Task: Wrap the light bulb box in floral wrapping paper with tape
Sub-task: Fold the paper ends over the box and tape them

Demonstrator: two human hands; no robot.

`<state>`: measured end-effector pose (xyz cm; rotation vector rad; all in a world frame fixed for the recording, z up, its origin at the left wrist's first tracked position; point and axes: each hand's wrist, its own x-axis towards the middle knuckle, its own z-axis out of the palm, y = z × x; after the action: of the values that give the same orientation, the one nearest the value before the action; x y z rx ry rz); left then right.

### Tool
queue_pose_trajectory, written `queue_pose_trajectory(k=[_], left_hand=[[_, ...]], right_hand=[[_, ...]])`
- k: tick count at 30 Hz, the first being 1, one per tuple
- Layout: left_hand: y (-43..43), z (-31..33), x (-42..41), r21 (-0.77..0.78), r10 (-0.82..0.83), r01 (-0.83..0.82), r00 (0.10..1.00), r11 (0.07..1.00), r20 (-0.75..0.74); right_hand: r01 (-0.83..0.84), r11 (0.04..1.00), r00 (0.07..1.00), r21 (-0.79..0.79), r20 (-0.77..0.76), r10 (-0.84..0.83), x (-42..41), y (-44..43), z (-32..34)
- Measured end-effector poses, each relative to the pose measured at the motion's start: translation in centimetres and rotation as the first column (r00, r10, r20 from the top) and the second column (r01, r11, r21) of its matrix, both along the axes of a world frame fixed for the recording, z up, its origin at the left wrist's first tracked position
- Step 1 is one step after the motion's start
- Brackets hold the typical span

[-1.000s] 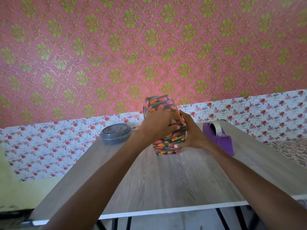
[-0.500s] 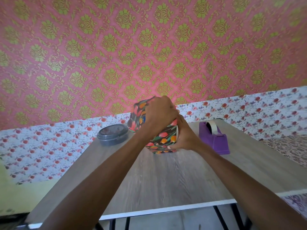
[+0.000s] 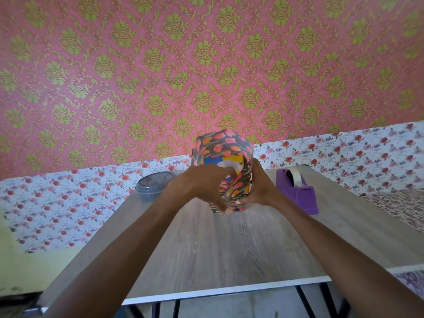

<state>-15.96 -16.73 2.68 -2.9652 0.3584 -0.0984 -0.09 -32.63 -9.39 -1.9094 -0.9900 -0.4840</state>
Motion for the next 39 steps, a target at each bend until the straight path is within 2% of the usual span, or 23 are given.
queue_pose_trajectory(k=[2,4,7,8,9,11,12,13,14,16,18,19,21,24,29,33,36,39], left_hand=[[-0.4,-1.1,0.3,0.122,-0.012,-0.017,0.972,0.992,0.234],[-0.7,-1.4,0.1,0.088,-0.056,0.021,0.906,0.996,0.421],[0.4,-1.6,0.5,0.028,-0.093,0.091,0.858,0.995,0.506],[1.0,-2.1,0.7,0.006,-0.113,0.133,0.816,0.991,0.567],[1.6,-2.6,0.9,-0.024,-0.139,0.204,0.744,0.979,0.654],[2.6,-4.2,1.0,-0.126,-0.125,0.406,0.539,0.905,0.833],[3.1,-5.1,1.3,-0.204,-0.057,0.489,0.467,0.848,0.882],[3.4,-6.1,1.4,-0.301,0.034,0.538,0.449,0.787,0.893],[3.6,-7.0,1.7,-0.418,0.126,0.562,0.484,0.714,0.866],[3.8,-8.7,2.5,-0.674,0.263,0.532,0.65,0.513,0.713],[4.4,-9.9,3.8,-0.853,0.271,0.411,0.823,0.321,0.499],[4.8,-10.2,4.3,-0.898,0.241,0.332,0.883,0.289,0.404],[4.9,-10.8,5.3,-0.933,0.112,0.217,0.96,0.288,0.258],[3.7,-11.4,6.6,-0.935,0.011,0.237,0.969,0.263,0.248],[2.4,-11.4,7.6,-0.957,0.187,0.169,0.958,0.235,0.215],[2.2,-11.1,7.5,-0.968,0.339,0.157,0.915,0.197,0.217],[2.0,-10.9,7.3,-0.967,0.332,0.157,0.918,0.199,0.218],[1.8,-10.8,6.7,-0.978,0.247,0.116,0.956,0.171,0.156]], right_hand=[[0.005,1.0,1.0,-0.006,0.017,-0.005,0.0,0.2,0.1],[0.011,1.0,0.999,-0.014,0.044,-0.01,0.2,0.3,0.0],[0.04,0.999,0.999,-0.008,0.005,-0.04,0.3,0.3,0.0],[0.035,0.999,0.999,0.005,-0.025,-0.034,0.3,0.3,0.0],[0.029,0.999,0.998,0.017,-0.05,-0.028,0.4,0.1,0.0],[0.031,0.999,0.997,0.026,-0.076,-0.028,0.3,-0.1,0.1],[0.038,0.999,0.996,0.027,-0.086,-0.036,0.3,-0.1,0.2],[0.041,0.999,0.994,0.027,-0.098,-0.038,0.4,-0.1,0.2],[0.043,0.999,0.993,0.026,-0.108,-0.04,0.5,-0.2,0.3],[0.045,0.999,0.988,0.024,-0.147,-0.041,0.7,-0.3,0.4],[0.042,0.999,0.984,0.028,-0.175,-0.037,0.9,-0.6,0.4],[0.034,0.999,0.981,0.028,-0.191,-0.028,0.8,-0.7,0.5],[0.014,1.0,0.972,0.022,-0.233,-0.009,0.8,-1.0,0.5],[-0.017,1.0,0.971,-0.006,-0.239,0.015,0.2,-1.0,0.9],[0.007,0.998,0.942,0.058,-0.335,0.013,-0.2,-1.2,1.5],[0.053,0.999,0.944,0.013,-0.326,-0.046,-0.7,-1.4,1.6],[0.084,0.995,0.945,0.044,-0.321,-0.066,-1.0,-1.2,1.6],[0.129,0.982,0.923,0.138,-0.38,-0.067,-1.2,-0.9,2.0]])
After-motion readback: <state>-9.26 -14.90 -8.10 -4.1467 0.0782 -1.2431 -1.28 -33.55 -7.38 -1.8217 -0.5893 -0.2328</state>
